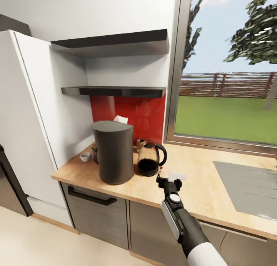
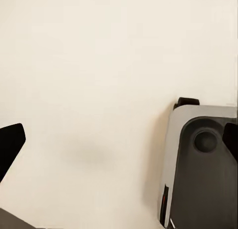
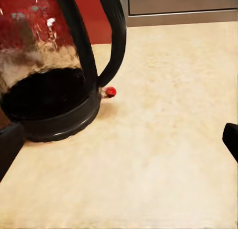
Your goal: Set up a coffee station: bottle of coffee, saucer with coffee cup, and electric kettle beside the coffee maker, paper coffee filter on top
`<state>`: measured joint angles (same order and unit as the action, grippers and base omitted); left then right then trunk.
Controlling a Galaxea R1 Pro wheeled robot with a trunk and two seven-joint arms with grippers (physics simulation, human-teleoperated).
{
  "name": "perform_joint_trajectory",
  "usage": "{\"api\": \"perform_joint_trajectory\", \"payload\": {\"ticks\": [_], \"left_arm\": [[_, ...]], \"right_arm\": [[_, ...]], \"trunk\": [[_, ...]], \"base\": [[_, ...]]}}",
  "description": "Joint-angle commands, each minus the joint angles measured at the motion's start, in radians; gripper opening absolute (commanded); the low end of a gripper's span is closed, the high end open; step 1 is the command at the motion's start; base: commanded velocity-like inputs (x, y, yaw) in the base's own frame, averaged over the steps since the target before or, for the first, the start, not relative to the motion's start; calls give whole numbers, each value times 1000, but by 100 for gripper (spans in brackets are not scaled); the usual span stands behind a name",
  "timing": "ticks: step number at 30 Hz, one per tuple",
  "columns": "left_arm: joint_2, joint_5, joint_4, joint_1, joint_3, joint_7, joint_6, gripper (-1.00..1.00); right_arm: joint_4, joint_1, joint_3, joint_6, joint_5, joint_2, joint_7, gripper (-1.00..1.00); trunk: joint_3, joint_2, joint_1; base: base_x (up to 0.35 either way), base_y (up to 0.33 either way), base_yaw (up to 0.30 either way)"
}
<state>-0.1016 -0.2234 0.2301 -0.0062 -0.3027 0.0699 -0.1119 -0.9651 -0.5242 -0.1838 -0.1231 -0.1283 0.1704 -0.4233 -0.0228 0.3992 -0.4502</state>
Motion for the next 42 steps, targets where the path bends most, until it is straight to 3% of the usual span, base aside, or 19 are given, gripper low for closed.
{"api": "perform_joint_trajectory", "payload": {"ticks": [1,4,6,9,10,14,17,22,23,26,29,31,33,36,37,38,41,42], "left_arm": [[-1,-10,7,-3,-6,2,-5,100],[-3,-10,51,-10,-6,2,-5,100],[-3,-10,69,-13,-7,2,-6,100],[-4,-10,71,-14,-6,2,-6,100],[-4,-10,72,-14,-6,2,-6,100],[-4,-10,72,-14,-6,1,-6,100],[-4,-10,72,-14,-6,1,-6,100],[-4,-10,71,-14,-6,1,-6,100],[-4,-10,71,-14,-6,1,-6,100],[-4,-12,71,-14,-5,1,-6,100],[-4,-15,68,-14,-4,1,-6,100],[-4,-16,65,-14,-2,1,-6,100],[-4,-18,60,-14,1,1,-5,100],[-4,-19,58,-13,4,1,-5,100],[-4,-19,57,-12,4,0,-4,100],[-2,-18,56,-8,7,-2,-2,100],[2,-18,54,-4,8,-3,0,100],[4,-17,46,0,7,-4,1,100]], "right_arm": [[-1,0,-4,-4,-7,0,-6,100],[-1,1,-51,-7,-8,4,-4,100],[-2,2,-200,-9,-8,4,-3,100],[-7,4,-337,-8,-27,4,-3,100],[-8,5,-448,-6,-96,4,-3,100],[-10,6,-629,-5,-225,4,-2,100],[-11,6,-727,-4,-256,4,-2,100],[-12,6,-833,-3,-278,4,6,100],[-9,6,-895,-4,-321,4,61,100],[8,6,-931,-4,-389,4,144,100],[127,6,-943,-4,-454,4,192,100],[204,6,-944,-4,-464,4,198,100],[378,14,-946,-5,-472,4,203,100],[493,39,-945,-5,-474,4,204,100],[538,52,-945,-5,-474,4,204,100],[682,103,-944,-4,-474,4,206,100],[792,130,-941,-4,-475,4,207,100],[884,149,-935,-4,-482,4,207,100]], "trunk": [[1,1,0],[1,1,0],[1,1,0],[1,1,0],[1,1,0],[1,1,0],[1,1,0],[1,1,0],[1,1,0],[1,1,0],[1,1,0],[1,1,0],[1,1,0],[1,1,0],[1,1,0],[1,1,0],[1,1,0],[1,1,0]], "base": [[-285,147,0],[-175,105,0],[-27,17,0],[-7,4,0],[-1,1,0],[0,0,0],[0,0,0],[0,0,0],[0,0,0],[0,0,0],[0,0,0],[0,0,0],[0,0,0],[0,0,0],[0,0,0],[0,0,0],[0,0,0],[0,0,0]]}}
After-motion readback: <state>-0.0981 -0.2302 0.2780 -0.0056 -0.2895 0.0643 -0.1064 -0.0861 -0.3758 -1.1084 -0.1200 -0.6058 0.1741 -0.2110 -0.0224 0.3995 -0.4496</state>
